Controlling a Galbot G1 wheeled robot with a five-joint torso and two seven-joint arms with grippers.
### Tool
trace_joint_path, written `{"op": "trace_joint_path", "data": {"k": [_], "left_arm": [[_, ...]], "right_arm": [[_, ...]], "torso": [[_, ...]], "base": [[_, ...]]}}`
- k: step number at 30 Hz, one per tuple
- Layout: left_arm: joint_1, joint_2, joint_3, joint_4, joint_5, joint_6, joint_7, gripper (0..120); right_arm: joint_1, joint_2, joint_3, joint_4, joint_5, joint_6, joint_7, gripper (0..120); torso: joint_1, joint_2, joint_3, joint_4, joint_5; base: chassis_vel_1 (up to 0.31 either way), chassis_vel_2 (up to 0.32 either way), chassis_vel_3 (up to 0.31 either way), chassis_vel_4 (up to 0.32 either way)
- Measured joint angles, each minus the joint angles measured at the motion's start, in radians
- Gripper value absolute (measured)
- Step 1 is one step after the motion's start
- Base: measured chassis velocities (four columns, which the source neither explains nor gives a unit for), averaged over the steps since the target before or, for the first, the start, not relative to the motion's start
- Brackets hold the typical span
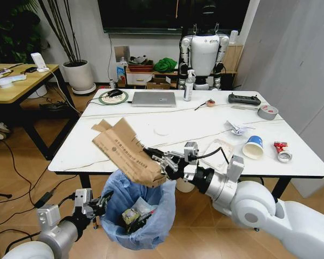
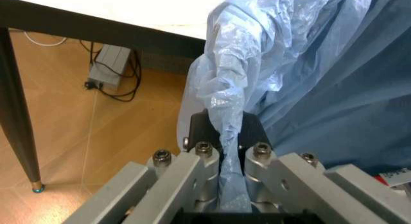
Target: Pick up the trash bin and place the trash from the table into it.
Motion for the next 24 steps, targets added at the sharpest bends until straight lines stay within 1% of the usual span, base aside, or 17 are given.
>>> {"op": "trace_joint_path", "data": {"k": [2, 6, 17, 24], "left_arm": [[0.0, 0.0, 0.0, 0.0, 0.0, 0.0, 0.0, 0], [0.002, 0.003, -0.005, -0.003, -0.003, 0.001, -0.001, 0], [0.011, -0.002, -0.016, -0.011, -0.009, 0.009, -0.018, 0], [0.024, 0.005, -0.036, -0.022, -0.009, 0.023, -0.038, 0]], "right_arm": [[0.0, 0.006, -0.004, -0.007, -0.006, 0.005, -0.009, 0], [0.007, 0.047, -0.036, -0.057, -0.053, 0.035, -0.039, 0], [-0.002, 0.074, -0.068, -0.14, -0.164, 0.047, -0.068, 0], [-0.015, 0.088, -0.076, -0.153, -0.178, 0.053, -0.071, 0]], "torso": [[0.0, 0.0, 0.0, 0.0, -0.0001], [0.0, 0.0, 0.0, 0.0001, 0.0], [0.0, 0.0, 0.0, 0.0, 0.0], [0.0, 0.0, 0.0, -0.0001, 0.0]], "base": [[0.0, 0.0, 0.0, 0.0], [0.0, 0.0, 0.0, 0.0], [0.0, 0.0, 0.0, 0.0], [0.0, 0.0, 0.0, 0.0]]}}
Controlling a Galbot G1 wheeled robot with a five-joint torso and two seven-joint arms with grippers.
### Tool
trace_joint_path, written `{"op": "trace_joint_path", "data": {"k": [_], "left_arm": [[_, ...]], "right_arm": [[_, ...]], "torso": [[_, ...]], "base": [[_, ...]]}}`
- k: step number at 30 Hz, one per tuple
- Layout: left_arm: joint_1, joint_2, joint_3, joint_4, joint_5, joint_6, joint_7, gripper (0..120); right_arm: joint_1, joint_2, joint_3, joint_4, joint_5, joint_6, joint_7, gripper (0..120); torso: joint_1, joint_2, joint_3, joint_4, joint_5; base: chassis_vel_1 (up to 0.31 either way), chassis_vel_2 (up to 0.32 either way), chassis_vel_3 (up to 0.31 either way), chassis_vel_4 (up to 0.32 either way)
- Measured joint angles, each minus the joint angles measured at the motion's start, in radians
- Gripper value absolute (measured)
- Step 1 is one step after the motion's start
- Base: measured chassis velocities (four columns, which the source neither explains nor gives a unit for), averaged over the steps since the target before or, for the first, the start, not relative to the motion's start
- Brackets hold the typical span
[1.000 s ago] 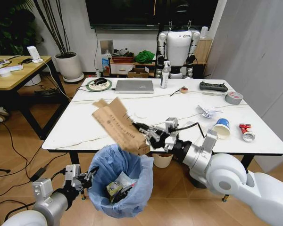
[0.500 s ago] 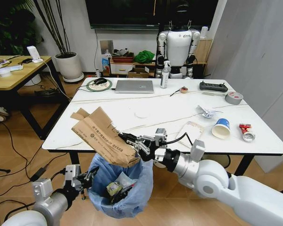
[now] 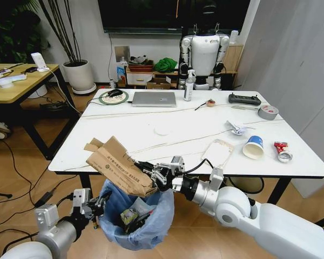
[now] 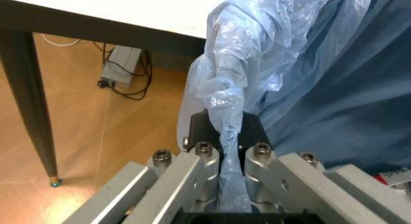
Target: Pick up the trash bin and place the trash from the table into it.
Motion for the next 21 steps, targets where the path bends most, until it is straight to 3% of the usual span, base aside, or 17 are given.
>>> {"op": "trace_joint_path", "data": {"k": [14, 21], "left_arm": [[0.025, 0.007, -0.04, -0.014, -0.009, 0.007, -0.009, 0], [0.033, 0.01, -0.05, -0.019, -0.011, 0.008, -0.01, 0]], "right_arm": [[-0.016, 0.024, -0.004, -0.035, -0.023, 0.025, -0.058, 0], [-0.022, 0.027, 0.004, -0.05, -0.037, 0.04, -0.092, 22]], "torso": [[0.0, 0.0, 0.0, 0.0, 0.0], [0.0, 0.0, 0.0, 0.0001, 0.0]], "base": [[0.0, 0.0, 0.0, 0.0], [0.0, 0.0, 0.0, 0.0]]}}
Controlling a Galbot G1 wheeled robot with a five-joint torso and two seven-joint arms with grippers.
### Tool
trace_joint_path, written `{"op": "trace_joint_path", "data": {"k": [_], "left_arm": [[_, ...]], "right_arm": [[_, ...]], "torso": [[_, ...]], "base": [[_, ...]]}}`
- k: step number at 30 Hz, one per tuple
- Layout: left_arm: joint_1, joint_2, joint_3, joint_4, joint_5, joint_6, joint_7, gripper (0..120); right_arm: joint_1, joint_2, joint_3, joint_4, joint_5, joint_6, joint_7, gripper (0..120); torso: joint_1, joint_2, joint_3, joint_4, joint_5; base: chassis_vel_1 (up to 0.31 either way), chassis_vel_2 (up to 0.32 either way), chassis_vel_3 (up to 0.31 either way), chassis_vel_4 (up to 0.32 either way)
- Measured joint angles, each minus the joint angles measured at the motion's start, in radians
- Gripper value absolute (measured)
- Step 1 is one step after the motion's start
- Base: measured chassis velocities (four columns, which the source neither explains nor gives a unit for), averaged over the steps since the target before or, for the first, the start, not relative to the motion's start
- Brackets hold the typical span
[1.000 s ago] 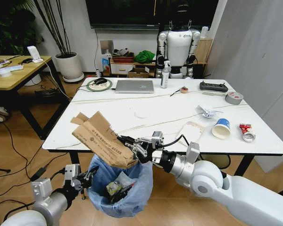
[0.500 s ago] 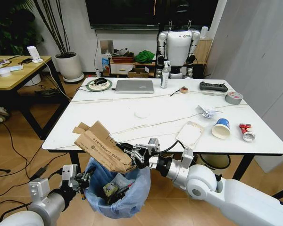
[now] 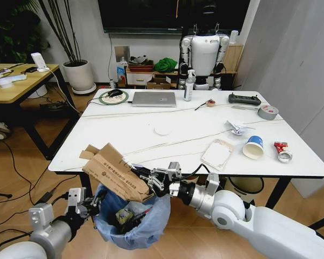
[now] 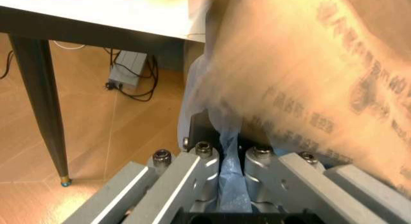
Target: Pick up the trash bin and place the trash from the table into it.
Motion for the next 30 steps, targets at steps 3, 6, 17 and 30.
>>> {"op": "trace_joint_path", "data": {"k": [3, 6, 17, 30], "left_arm": [[0.0, 0.004, -0.002, 0.0, -0.002, 0.0, 0.0, 0], [-0.001, 0.003, -0.003, 0.0, -0.004, 0.0, -0.001, 0], [-0.002, -0.011, 0.007, 0.0, -0.003, 0.0, 0.0, 0], [-0.004, -0.047, 0.031, 0.01, 0.016, -0.005, 0.017, 0]], "right_arm": [[-0.003, -0.003, 0.005, -0.002, -0.004, 0.008, -0.011, 34], [-0.003, -0.004, 0.007, -0.002, -0.004, 0.011, -0.013, 43], [0.01, 0.019, 0.05, -0.006, 0.015, 0.009, 0.029, 79], [0.08, 0.106, 0.153, -0.159, 0.011, -0.164, 0.386, 100]], "torso": [[0.0, 0.0, 0.0, -0.0001, 0.0], [0.0, 0.0, 0.0, -0.0001, 0.0], [0.0, 0.0, 0.0, -0.0002, 0.0], [0.0, 0.0, 0.0, -0.0001, 0.0001]], "base": [[0.0, 0.0, 0.0, 0.0], [0.0, 0.0, 0.0, 0.0], [0.0, 0.0, 0.0, 0.0], [0.0, 0.0, 0.0, 0.0]]}}
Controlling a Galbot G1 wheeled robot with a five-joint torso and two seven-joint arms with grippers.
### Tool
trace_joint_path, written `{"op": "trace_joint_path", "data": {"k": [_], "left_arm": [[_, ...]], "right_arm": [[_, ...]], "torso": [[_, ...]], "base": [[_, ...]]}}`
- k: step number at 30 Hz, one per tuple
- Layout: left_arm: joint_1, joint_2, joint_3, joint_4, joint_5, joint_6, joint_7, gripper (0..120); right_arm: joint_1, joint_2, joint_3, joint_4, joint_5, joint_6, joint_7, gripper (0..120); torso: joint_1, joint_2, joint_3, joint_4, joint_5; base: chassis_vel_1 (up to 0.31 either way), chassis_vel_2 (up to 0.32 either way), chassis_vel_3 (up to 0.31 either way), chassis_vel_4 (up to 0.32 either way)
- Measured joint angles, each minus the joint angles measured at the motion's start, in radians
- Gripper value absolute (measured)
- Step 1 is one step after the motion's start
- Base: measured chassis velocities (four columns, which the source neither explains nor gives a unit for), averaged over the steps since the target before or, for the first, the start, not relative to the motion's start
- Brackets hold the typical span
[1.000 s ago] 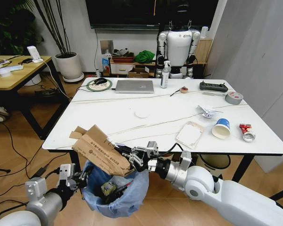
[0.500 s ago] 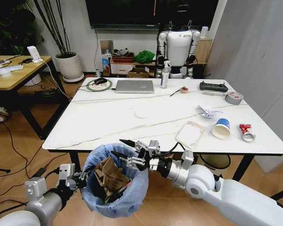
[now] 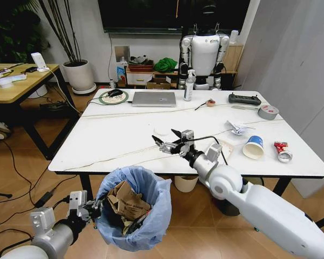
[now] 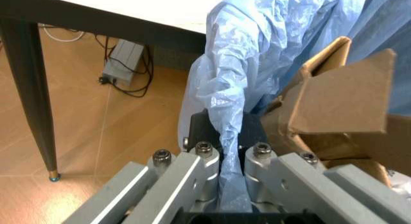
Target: Pick up the trash bin and place the trash from the table into it.
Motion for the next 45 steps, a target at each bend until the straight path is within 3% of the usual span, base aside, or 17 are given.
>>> {"op": "trace_joint_path", "data": {"k": [5, 11, 19, 31, 45], "left_arm": [[-0.003, 0.011, -0.002, 0.0, -0.004, 0.0, 0.0, 0], [0.006, 0.018, -0.008, -0.004, -0.004, 0.0, 0.001, 0], [0.006, 0.026, -0.009, -0.006, -0.004, 0.0, 0.002, 0], [-0.002, 0.029, -0.008, -0.001, -0.005, 0.0, 0.003, 0], [-0.006, 0.027, -0.01, 0.005, -0.007, 0.0, 0.005, 0]], "right_arm": [[0.04, 0.018, 0.007, -0.07, -0.015, -0.049, 0.009, 100], [0.168, 0.062, -0.088, -0.258, -0.172, -0.091, -0.03, 100], [0.284, 0.111, -0.161, -0.407, -0.217, -0.096, -0.123, 100], [0.403, 0.184, -0.263, -0.522, -0.175, -0.098, -0.195, 100], [0.465, 0.346, -0.314, -0.78, -0.187, -0.073, -0.276, 100]], "torso": [[0.0, 0.0, 0.0, 0.0001, 0.0], [0.0, 0.0, 0.0, 0.0002, -0.0001], [0.0, 0.0, 0.0, 0.0, -0.0001], [0.0, 0.0, 0.0, 0.0002, -0.0003], [0.0, 0.0, 0.0, 0.0003, -0.0002]], "base": [[0.0, 0.0, 0.0, 0.0], [0.0, 0.0, 0.0, 0.0], [0.0, 0.0, 0.0, 0.0], [0.0, 0.0, 0.0, 0.0], [0.0, 0.0, 0.0, 0.0]]}}
